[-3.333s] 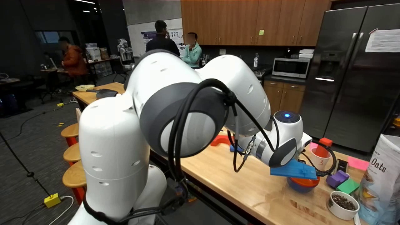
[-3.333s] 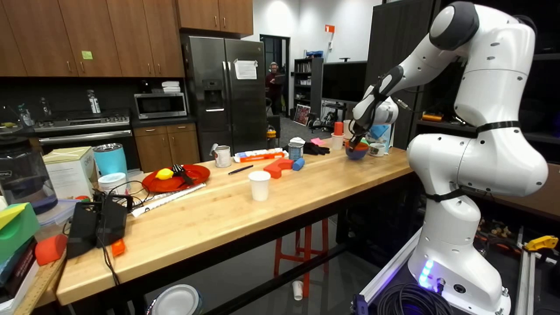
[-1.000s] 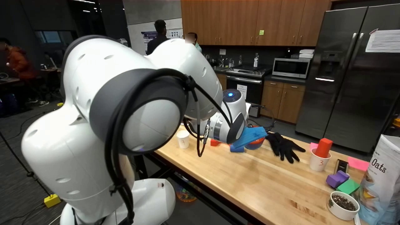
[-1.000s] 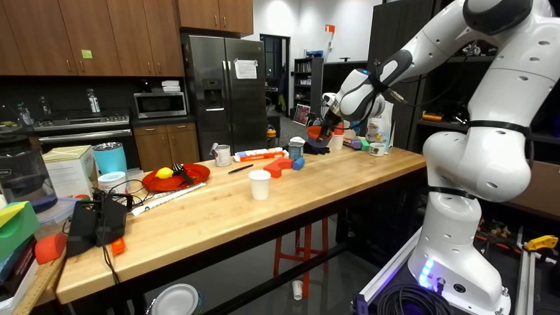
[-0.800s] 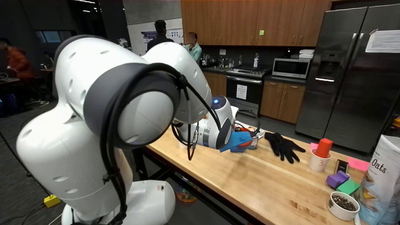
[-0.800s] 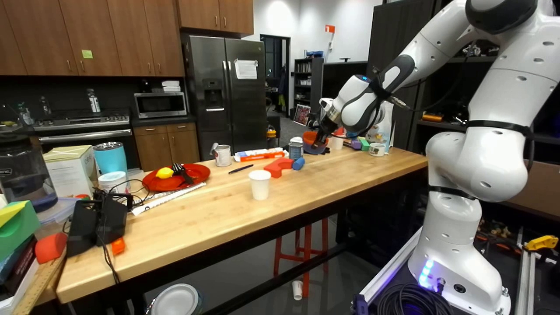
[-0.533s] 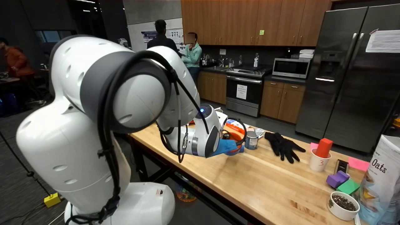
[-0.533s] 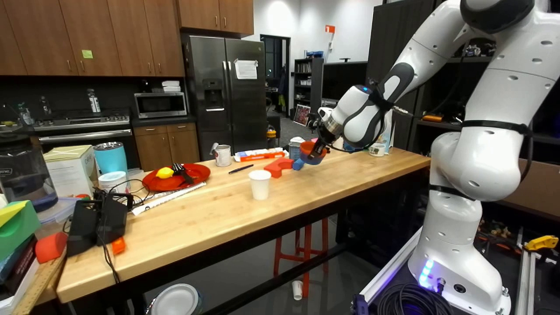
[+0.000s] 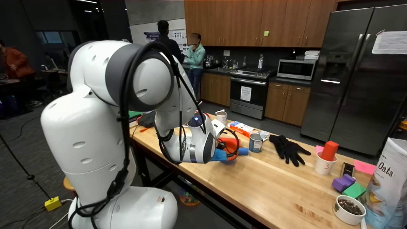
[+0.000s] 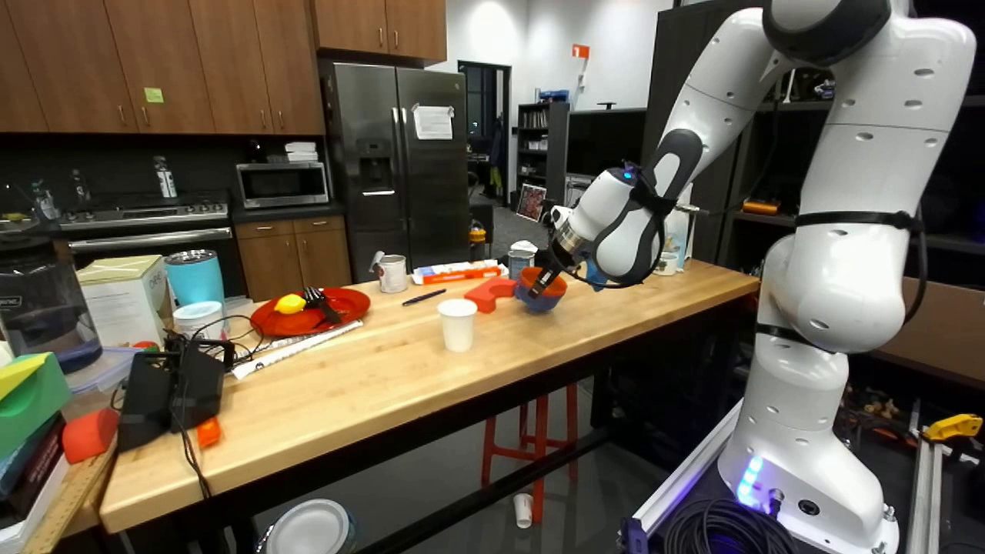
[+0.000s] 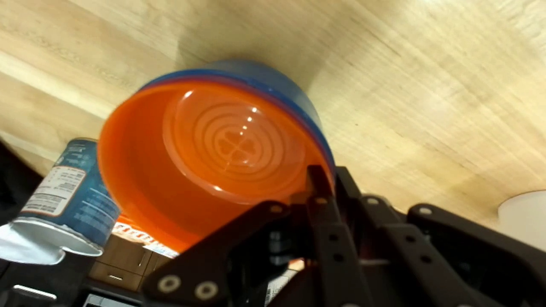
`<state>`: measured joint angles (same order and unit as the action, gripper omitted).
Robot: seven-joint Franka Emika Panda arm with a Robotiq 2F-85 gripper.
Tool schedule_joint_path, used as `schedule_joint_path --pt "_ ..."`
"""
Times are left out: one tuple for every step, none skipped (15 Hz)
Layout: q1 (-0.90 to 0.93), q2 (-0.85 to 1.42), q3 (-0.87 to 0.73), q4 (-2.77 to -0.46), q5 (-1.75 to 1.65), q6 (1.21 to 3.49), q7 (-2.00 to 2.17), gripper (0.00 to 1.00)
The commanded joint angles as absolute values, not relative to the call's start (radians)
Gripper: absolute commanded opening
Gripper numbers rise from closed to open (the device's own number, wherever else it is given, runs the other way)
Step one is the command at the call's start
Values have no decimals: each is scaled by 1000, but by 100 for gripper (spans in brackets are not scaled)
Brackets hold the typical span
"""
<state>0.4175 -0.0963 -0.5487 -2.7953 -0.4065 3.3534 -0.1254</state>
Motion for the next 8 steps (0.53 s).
schedule_joint_path --pt "366 -48 -504 -2794 -378 3417 -74 33" --pt "364 -40 -500 -2793 -367 3427 -68 35" --pt "361 -34 -496 -2792 -347 3434 -70 39" --pt "360 -25 -495 -2790 -331 3446 -73 44" --pt "360 -17 -497 -2789 -314 3455 -77 51" --pt "363 -11 -498 -2787 -295 3463 -81 58" --pt "367 -5 -499 -2786 -271 3473 -91 64" --pt "370 -2 -500 -2786 -253 3479 -98 71"
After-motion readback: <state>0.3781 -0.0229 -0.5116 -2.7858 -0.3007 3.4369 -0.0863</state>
